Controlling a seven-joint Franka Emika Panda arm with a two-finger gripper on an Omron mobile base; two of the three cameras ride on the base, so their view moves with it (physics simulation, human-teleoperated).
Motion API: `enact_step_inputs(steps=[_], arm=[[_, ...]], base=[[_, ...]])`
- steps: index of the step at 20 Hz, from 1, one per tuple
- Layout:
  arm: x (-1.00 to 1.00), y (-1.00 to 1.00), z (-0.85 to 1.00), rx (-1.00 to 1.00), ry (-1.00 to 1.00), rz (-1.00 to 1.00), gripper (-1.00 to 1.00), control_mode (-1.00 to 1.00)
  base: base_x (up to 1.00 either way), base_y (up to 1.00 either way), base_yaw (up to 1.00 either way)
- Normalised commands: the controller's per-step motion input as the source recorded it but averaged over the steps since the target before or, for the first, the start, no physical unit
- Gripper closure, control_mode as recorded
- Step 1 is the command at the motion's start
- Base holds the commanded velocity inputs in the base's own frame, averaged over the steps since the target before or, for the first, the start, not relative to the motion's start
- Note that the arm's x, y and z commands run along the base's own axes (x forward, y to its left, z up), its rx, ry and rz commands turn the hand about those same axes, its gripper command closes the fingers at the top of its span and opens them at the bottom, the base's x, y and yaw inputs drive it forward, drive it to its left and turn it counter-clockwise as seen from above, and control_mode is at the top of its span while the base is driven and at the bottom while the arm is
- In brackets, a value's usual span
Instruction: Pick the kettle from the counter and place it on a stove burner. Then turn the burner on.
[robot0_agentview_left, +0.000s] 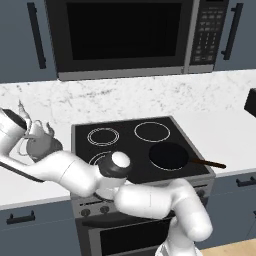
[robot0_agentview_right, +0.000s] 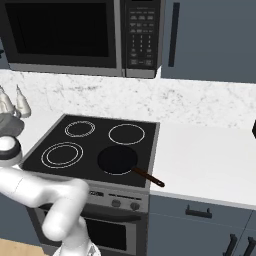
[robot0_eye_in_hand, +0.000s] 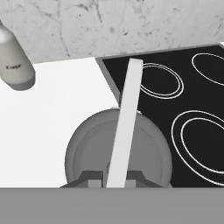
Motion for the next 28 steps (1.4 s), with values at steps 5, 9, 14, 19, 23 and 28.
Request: enact_step_inputs(steps=[5, 9, 14, 19, 23, 28], arm=[[-0.22, -1.0, 0.01, 0.07, -0.05, -0.26, 1.0, -1.0], [0.0, -1.0, 0.0, 0.15, 0.0, -0.25, 1.0, -1.0], [0.0, -1.0, 0.01, 0.14, 0.0, -0.19, 1.0, -1.0], [0.0, -1.0, 0.0, 0.11, -0.02, -0.08, 1.0, -1.0], [-0.08, -1.0, -0.03, 0.06, -0.1, -0.02, 1.0, -1.0], [-0.05, -0.55, -0.18, 0.03, -0.27, 0.0, 1.0, -1.0]], base=[[0.0, 0.0, 0.0], [0.0, 0.0, 0.0], [0.0, 0.0, 0.0], [0.0, 0.0, 0.0], [0.0, 0.0, 0.0], [0.0, 0.0, 0.0]])
